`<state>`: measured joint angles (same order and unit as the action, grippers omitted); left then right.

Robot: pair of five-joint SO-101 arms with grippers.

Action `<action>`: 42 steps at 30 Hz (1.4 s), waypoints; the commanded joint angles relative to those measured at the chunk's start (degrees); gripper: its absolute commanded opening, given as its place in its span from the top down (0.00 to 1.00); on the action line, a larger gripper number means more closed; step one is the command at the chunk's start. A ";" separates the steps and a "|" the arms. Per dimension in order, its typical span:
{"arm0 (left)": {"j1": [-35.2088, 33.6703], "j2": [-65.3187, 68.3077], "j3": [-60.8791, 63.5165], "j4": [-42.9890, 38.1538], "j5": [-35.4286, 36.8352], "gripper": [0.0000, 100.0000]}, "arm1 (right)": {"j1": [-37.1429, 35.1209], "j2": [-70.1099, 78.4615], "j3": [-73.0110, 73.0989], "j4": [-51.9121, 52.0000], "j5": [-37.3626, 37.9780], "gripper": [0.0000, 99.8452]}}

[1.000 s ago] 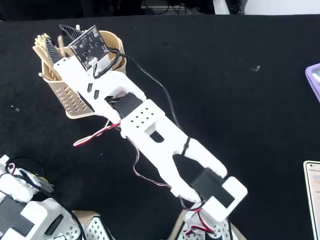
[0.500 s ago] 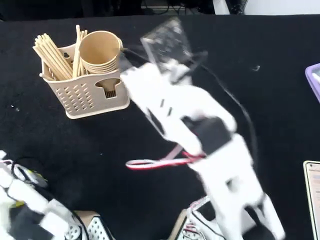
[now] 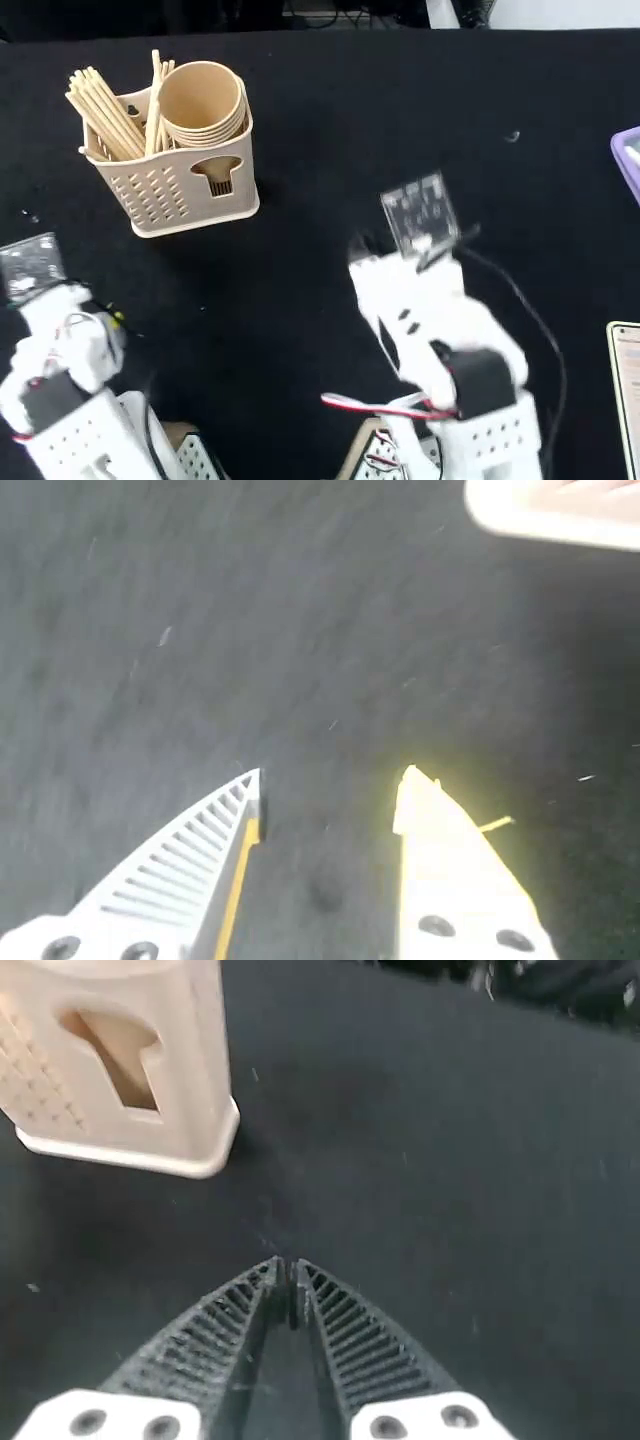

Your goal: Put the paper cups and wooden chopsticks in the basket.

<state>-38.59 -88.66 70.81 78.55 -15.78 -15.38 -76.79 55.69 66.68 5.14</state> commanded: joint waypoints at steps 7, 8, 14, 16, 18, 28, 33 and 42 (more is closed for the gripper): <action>20.26 -6.86 2.33 -1.32 4.04 0.78 | 3.78 -32.66 29.49 1.67 -0.53 0.99; 21.14 -6.86 3.21 -2.20 4.92 0.78 | 3.87 -32.04 31.16 1.58 -0.53 0.99; 22.37 -7.21 13.41 -8.97 7.38 0.78 | 4.22 -31.08 39.60 1.67 -0.53 0.99; 22.37 -7.30 16.31 -10.37 7.38 0.78 | 4.13 -31.78 40.92 2.20 -0.53 0.99; 22.37 -7.30 18.42 -10.64 7.30 0.78 | 4.04 -31.87 40.84 3.87 -0.53 0.99; 20.53 -7.30 25.80 -10.37 7.30 0.78 | 4.04 -31.87 40.84 8.18 -0.35 0.99; 20.26 -7.30 25.80 -10.37 7.03 0.78 | 4.04 -31.87 40.84 8.18 -0.35 0.99; 20.26 -7.30 25.80 -10.37 6.95 0.78 | 4.04 -31.87 40.84 8.18 -0.35 0.99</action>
<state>-17.58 -96.04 96.04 68.70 -8.57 -12.31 -103.08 96.57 74.42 5.14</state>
